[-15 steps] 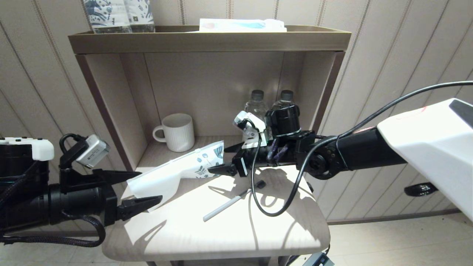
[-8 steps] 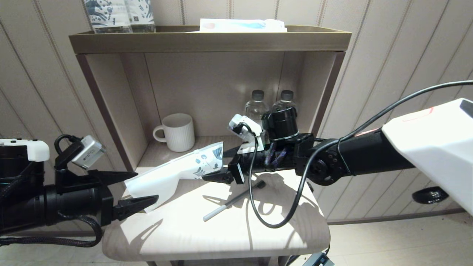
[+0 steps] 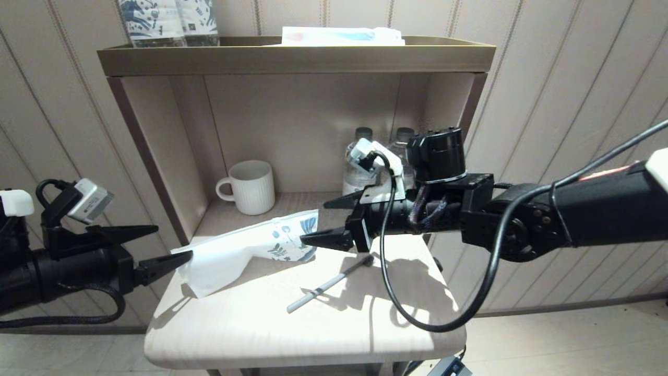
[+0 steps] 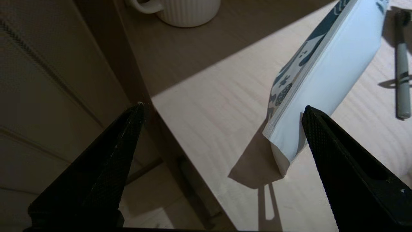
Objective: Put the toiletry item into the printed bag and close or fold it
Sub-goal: Pick up the storage bag
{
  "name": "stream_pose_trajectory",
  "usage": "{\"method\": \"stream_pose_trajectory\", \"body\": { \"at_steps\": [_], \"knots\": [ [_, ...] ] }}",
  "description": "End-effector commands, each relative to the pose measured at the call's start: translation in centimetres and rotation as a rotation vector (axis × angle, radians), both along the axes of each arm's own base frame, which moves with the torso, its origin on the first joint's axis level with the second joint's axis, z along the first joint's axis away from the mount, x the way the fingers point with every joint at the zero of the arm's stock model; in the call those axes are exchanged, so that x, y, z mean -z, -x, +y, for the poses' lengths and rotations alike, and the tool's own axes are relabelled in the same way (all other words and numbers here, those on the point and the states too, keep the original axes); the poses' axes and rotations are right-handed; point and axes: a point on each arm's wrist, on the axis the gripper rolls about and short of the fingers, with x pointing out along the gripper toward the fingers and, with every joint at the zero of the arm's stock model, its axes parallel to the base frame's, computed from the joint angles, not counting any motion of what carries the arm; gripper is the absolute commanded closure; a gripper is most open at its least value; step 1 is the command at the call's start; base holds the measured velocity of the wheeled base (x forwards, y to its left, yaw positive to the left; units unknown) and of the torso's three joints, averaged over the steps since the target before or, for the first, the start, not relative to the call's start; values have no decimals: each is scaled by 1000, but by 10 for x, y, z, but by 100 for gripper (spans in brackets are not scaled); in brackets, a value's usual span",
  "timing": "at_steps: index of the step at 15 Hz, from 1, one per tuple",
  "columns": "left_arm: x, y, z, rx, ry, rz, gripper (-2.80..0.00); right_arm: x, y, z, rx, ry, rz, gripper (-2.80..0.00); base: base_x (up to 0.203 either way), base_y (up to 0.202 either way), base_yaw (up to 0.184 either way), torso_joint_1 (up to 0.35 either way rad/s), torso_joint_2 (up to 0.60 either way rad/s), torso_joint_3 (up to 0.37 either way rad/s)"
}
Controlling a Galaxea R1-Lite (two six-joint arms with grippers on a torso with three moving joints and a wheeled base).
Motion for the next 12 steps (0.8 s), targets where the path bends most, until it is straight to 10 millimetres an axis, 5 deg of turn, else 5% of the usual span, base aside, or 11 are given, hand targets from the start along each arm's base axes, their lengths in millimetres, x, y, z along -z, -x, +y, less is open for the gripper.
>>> {"method": "stream_pose_trajectory", "body": {
  "at_steps": [1, 12],
  "knots": [
    [10, -10, 3, -9, -14, 16, -280, -15, 11, -7, -4, -19, -29, -280, 0, 0, 0, 0, 0, 0],
    [-3, -11, 2, -1, -8, -45, -280, 5, -3, 0, -24, -1, 18, -280, 0, 0, 0, 0, 0, 0]
  ]
}}
